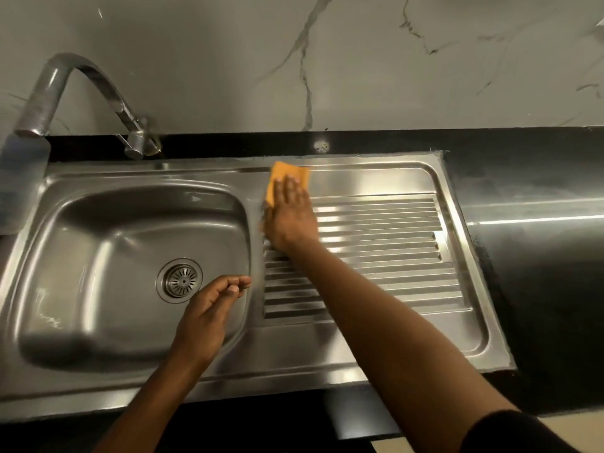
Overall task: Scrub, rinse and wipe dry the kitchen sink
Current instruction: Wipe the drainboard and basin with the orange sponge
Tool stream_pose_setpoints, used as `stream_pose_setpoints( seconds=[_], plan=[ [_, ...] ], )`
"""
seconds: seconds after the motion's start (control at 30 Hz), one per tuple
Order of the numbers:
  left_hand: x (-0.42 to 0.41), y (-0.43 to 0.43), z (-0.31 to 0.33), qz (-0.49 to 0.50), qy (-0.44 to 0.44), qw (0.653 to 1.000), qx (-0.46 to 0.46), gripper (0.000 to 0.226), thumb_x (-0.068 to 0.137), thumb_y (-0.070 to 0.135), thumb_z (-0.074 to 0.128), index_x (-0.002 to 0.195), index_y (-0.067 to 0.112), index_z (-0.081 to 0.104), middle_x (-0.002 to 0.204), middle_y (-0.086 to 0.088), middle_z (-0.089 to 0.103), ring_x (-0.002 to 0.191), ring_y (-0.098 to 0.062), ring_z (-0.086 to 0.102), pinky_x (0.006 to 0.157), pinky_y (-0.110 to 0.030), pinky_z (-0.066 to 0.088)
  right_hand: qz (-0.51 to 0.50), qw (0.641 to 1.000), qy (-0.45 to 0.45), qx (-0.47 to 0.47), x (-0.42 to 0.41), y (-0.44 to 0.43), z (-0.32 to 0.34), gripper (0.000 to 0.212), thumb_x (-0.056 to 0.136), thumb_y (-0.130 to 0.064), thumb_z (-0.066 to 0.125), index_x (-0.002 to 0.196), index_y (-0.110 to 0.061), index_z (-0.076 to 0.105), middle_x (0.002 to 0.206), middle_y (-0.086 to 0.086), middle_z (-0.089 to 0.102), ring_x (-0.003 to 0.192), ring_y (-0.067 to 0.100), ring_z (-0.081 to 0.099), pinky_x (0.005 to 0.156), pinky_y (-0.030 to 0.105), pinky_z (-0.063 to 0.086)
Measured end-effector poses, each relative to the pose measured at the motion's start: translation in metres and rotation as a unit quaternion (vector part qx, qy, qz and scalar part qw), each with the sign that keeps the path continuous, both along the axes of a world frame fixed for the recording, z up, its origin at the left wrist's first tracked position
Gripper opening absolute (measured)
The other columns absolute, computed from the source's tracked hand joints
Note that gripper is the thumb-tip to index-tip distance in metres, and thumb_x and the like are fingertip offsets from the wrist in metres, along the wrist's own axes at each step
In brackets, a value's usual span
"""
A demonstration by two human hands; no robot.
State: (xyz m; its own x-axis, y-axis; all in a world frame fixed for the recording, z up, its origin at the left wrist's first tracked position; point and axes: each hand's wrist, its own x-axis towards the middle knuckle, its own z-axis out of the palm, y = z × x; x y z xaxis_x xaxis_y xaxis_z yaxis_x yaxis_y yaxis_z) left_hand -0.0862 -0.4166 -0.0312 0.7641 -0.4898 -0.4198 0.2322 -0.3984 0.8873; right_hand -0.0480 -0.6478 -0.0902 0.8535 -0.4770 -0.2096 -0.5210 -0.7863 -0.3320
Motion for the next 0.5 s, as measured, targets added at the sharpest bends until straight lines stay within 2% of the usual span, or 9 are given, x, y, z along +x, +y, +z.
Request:
stream_pose_setpoints(
  seconds=[0.13, 0.2, 0.27, 0.37, 0.5],
  plan=[
    [-0.004, -0.002, 0.007, -0.003, -0.017, 1.000, -0.004, 0.026, 0.108, 0.007, 0.051, 0.114, 0.016, 0.074, 0.114, 0.001, 0.078, 0.111, -0.008, 0.071, 0.107, -0.032, 0.050, 0.158, 0.987, 0.017, -0.024, 0.006, 0.025, -0.005, 0.067, 0.110, -0.044, 0.027, 0.167, -0.017, 0.004, 0.174, 0.009, -0.002, 0.161, 0.025, -0.005, 0.130, 0.047, 0.006],
    [-0.008, -0.003, 0.008, -0.001, -0.018, 1.000, -0.016, 0.019, 0.105, 0.016, 0.058, 0.111, 0.021, 0.075, 0.113, 0.003, 0.079, 0.112, -0.009, 0.071, 0.106, -0.034, 0.050, 0.226, 0.973, 0.018, -0.048, -0.009, 0.010, -0.009, 0.066, 0.109, -0.045, 0.025, 0.167, -0.018, 0.010, 0.174, 0.008, 0.006, 0.161, 0.023, 0.004, 0.130, 0.045, 0.009],
    [-0.014, -0.006, 0.010, -0.001, -0.018, 1.000, -0.024, 0.024, 0.097, 0.029, 0.056, 0.110, 0.025, 0.075, 0.114, 0.006, 0.078, 0.114, -0.010, 0.070, 0.106, -0.035, 0.049, 0.253, 0.966, 0.022, -0.059, -0.029, -0.015, -0.008, 0.067, 0.107, -0.049, 0.019, 0.167, -0.018, 0.014, 0.173, 0.008, 0.013, 0.160, 0.022, 0.012, 0.130, 0.043, 0.011],
    [-0.022, -0.011, 0.011, 0.000, -0.016, 1.000, -0.022, 0.032, 0.091, 0.036, 0.053, 0.111, 0.025, 0.076, 0.114, 0.007, 0.079, 0.114, -0.011, 0.071, 0.108, -0.038, 0.049, 0.200, 0.977, 0.028, -0.065, -0.064, -0.065, -0.002, 0.069, 0.108, -0.054, 0.017, 0.167, -0.018, 0.012, 0.174, 0.005, 0.009, 0.161, 0.020, 0.010, 0.130, 0.043, 0.012],
    [-0.030, -0.021, 0.010, -0.002, -0.012, 1.000, -0.016, 0.034, 0.091, 0.038, 0.053, 0.111, 0.025, 0.076, 0.114, 0.008, 0.079, 0.115, -0.012, 0.071, 0.111, -0.042, 0.049, 0.081, 0.993, 0.049, -0.073, -0.119, -0.134, 0.004, 0.070, 0.110, -0.057, 0.011, 0.167, -0.019, 0.000, 0.174, 0.001, -0.003, 0.161, 0.019, -0.001, 0.131, 0.041, 0.004]
  ],
)
